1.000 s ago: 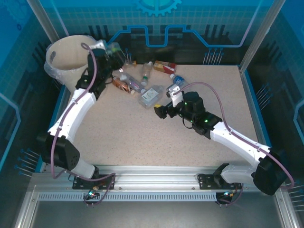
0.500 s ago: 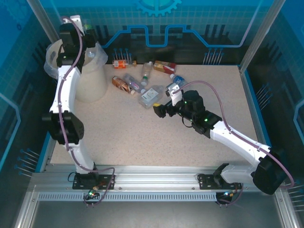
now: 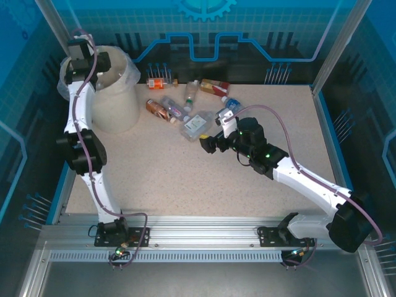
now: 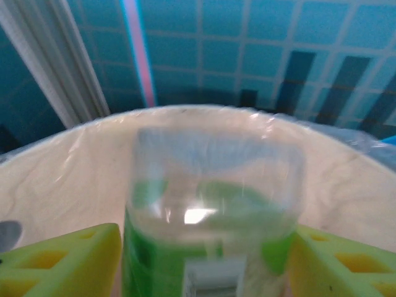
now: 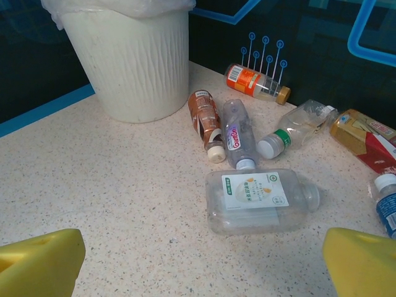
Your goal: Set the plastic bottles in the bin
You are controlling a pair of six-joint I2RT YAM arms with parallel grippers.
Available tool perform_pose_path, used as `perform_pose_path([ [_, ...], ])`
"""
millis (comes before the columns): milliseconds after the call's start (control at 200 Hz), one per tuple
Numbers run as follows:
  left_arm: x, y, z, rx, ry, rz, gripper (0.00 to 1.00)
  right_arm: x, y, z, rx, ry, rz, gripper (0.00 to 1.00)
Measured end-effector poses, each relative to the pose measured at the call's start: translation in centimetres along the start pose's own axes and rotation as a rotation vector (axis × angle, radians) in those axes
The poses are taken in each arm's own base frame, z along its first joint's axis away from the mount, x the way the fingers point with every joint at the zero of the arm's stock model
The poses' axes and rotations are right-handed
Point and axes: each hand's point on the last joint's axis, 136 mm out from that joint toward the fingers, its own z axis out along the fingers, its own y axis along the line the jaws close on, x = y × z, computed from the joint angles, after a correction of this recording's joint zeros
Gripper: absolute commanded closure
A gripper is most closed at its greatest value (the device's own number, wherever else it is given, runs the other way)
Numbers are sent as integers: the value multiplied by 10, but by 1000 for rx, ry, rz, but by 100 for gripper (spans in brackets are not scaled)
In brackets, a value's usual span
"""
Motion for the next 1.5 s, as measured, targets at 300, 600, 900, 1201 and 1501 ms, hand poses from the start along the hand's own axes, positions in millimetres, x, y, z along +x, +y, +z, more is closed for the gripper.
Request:
perform_pose_path([
  [300, -14, -1, -17, -1, 7, -127, 12, -1, -6, 1, 37, -1, 31, 0],
  [600, -10, -86, -101, 102, 29, -247, 1, 5, -17, 6, 94, 11, 136, 0],
  [900, 32, -222, -189, 395, 52, -115, 1, 15, -35, 11, 180, 24, 257, 0],
  [1201, 187, -322, -167, 578, 368, 301, 1, 17, -62, -1, 269, 6, 335, 0],
  [1501, 286, -336, -119, 599, 605, 531, 1, 16, -67, -7, 277, -4, 346, 0],
])
